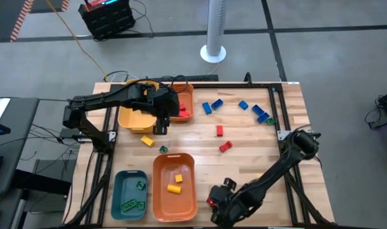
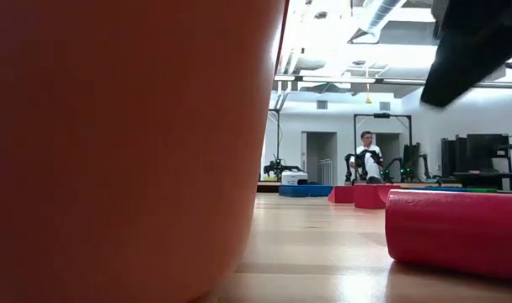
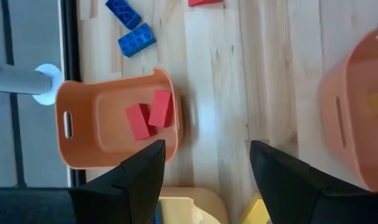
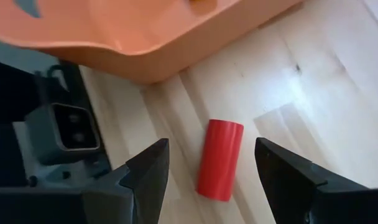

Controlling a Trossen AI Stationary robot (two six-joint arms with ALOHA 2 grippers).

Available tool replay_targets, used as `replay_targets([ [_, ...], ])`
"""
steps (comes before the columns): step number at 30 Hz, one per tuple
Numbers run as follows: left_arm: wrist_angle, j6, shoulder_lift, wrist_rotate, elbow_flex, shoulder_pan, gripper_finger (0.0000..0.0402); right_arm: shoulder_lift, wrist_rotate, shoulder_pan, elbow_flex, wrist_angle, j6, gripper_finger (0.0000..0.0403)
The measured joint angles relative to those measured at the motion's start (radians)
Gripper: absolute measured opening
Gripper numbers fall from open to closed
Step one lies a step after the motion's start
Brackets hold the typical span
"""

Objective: Sort blocks
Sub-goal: Put the red block into the top orange bin

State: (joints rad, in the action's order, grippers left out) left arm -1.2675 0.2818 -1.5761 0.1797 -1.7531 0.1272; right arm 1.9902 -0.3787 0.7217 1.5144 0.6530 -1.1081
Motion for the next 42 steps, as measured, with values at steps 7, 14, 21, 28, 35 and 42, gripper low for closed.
replay_targets([
  [7,-0.004,-0.006,0.000,-0.001,0.000,0.000,0.0228,0.059,0.018,-0.005,0.001,0.006,-0.003,0.0248],
  [14,-0.006,-0.007,0.000,-0.001,0.000,0.000,0.0228,0.060,0.026,0.004,-0.023,0.013,-0.011,0.0248],
  [21,-0.016,-0.014,0.000,-0.001,0.000,0.000,0.0228,0.061,0.026,0.003,-0.099,-0.113,-0.017,0.0248],
  [28,-0.031,-0.024,0.000,-0.001,0.005,0.000,0.0228,0.060,0.036,0.002,-0.156,-0.127,0.004,0.0248],
  [35,-0.035,-0.031,0.000,-0.001,0.005,0.000,0.0228,0.055,0.055,-0.014,-0.191,-0.138,0.065,0.0248],
  [42,-0.048,-0.043,0.000,-0.001,0.005,0.000,0.0228,0.055,0.089,-0.037,-0.191,-0.108,0.089,0.0195],
])
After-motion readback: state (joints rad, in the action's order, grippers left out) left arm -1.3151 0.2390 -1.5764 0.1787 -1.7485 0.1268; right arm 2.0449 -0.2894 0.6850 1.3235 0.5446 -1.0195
